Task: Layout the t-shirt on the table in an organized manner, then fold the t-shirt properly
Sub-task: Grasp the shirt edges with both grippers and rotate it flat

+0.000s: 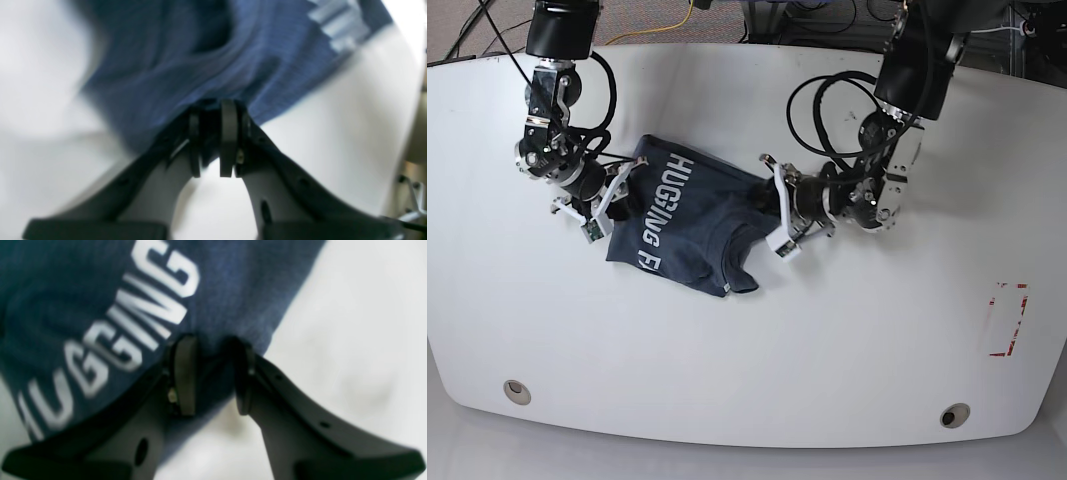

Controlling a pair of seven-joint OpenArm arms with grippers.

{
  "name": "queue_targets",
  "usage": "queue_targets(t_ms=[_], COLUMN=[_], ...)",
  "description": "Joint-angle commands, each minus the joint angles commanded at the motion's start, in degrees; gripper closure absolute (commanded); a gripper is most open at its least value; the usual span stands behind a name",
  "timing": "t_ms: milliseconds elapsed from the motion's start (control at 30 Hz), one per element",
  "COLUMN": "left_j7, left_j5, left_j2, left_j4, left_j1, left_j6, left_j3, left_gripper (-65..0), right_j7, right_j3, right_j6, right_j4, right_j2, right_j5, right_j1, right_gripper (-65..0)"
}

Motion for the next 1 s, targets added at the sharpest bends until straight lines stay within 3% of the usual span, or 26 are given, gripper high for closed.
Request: queue_targets(t_ms=[200, 333, 400, 633, 767, 1000], left_j7=[-1.7, -0.7, 1.9, 7.3, 8.6, 8.6], left_j5=[0.0, -0.7, -2.3, -8.4, -10.8, -11.0], left_j2=[-2.6, -2.8, -2.8, -2.5, -1.4, 2.5], left_j4=[-3.0, -2.7, -1.2, 11.0, 16.8, 20.0], left_j1=[-5.9, -8.4, -9.1, -3.4, 1.0, 10.0], left_j6=[-0.7, -5.7, -6.9, -6.9, -6.9, -6.2], left_j3=[-0.2, -0.5, -2.5, -9.8, -10.1, -10.1], left_gripper=[-6.4, -6.4, -6.4, -6.4, -6.4, -6.4], right_j7=[-0.1, -2.1, -4.7, -11.8, -12.0, -11.8], right_j3=[-0.4, -0.4, -0.4, -0.4, -0.2, -0.4], right_j6=[0.00, 0.00, 0.00, 0.00, 0.00, 0.00], right_j4=[6.9, 11.4, 14.7, 20.3, 19.3, 9.9], right_j2=[-5.3, -8.1, -8.8, -9.4, -9.1, -5.3], right_j5=[-0.6, -0.6, -0.6, -0.6, -0.7, -0.7], right_j1=[-6.3, -7.6, -7.5, -1.4, 2.0, 7.6], right_gripper=[-16.6, -16.6, -16.6, -16.6, -16.6, -16.6])
